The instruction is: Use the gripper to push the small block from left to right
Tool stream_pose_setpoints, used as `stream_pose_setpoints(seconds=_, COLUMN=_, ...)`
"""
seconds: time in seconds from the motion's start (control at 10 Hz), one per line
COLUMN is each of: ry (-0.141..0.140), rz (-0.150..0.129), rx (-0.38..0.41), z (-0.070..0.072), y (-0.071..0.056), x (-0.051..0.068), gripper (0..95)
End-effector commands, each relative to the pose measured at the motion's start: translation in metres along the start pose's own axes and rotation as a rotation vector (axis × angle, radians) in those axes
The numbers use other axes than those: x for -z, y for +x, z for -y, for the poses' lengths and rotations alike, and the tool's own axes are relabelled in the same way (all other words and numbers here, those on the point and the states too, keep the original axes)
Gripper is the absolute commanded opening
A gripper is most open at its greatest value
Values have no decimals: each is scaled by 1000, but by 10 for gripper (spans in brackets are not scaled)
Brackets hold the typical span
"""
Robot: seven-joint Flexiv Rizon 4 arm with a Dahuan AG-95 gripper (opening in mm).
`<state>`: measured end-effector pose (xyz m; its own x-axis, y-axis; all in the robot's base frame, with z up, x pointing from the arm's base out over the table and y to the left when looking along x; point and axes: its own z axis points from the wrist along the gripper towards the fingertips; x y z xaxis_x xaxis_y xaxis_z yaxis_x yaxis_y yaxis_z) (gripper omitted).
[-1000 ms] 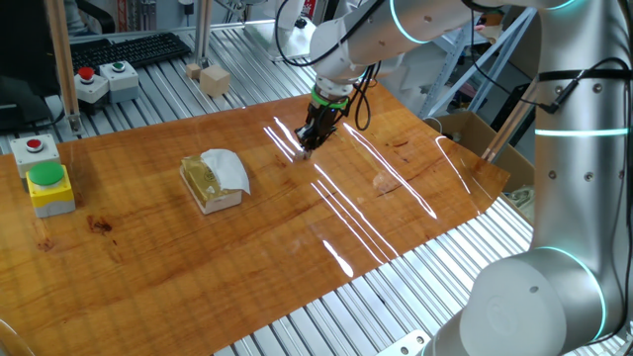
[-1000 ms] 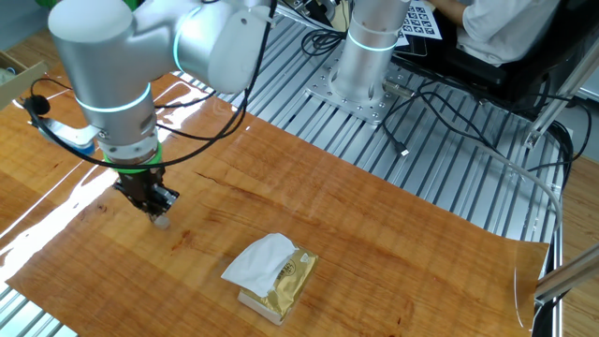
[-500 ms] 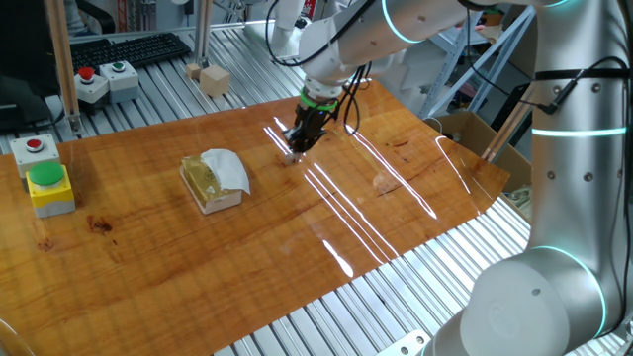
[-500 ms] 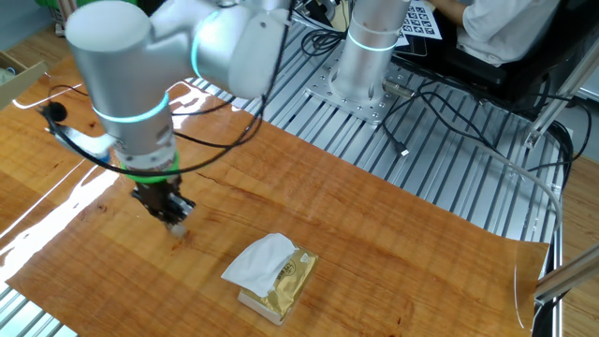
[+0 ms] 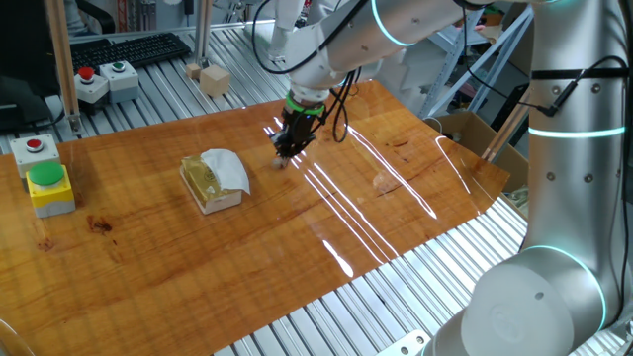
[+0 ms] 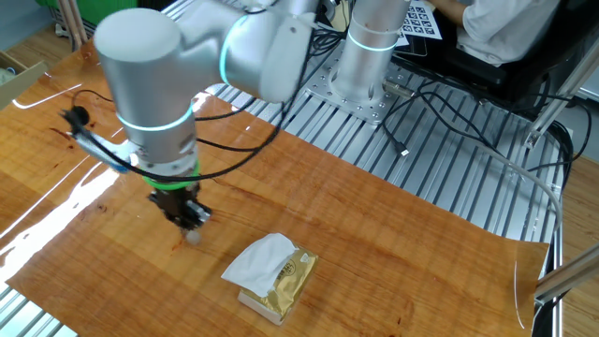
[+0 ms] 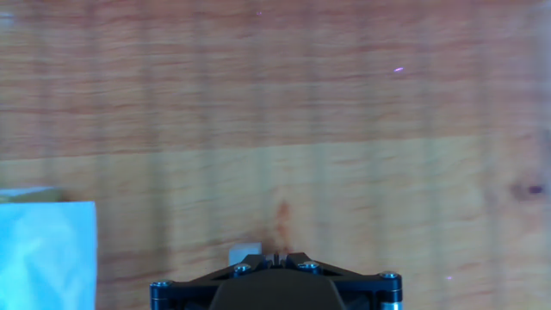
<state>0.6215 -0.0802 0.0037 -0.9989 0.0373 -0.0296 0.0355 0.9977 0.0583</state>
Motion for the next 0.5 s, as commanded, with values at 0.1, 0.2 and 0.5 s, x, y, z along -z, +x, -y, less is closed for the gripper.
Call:
stream_pose_setpoints(seconds=0.1, ry=-3, rz=3, rx=-22, z=-17, y=6, x=0, gripper=0)
stream_pose_setpoints(seconds=0.2, ry=0, rz=1, rx=-32, z=-22, y=7, x=1, gripper=0)
stream_pose_setpoints(seconds=0.5, ry=-6, rz=-1, rx=-45, z=-34, y=5, x=9, gripper=0)
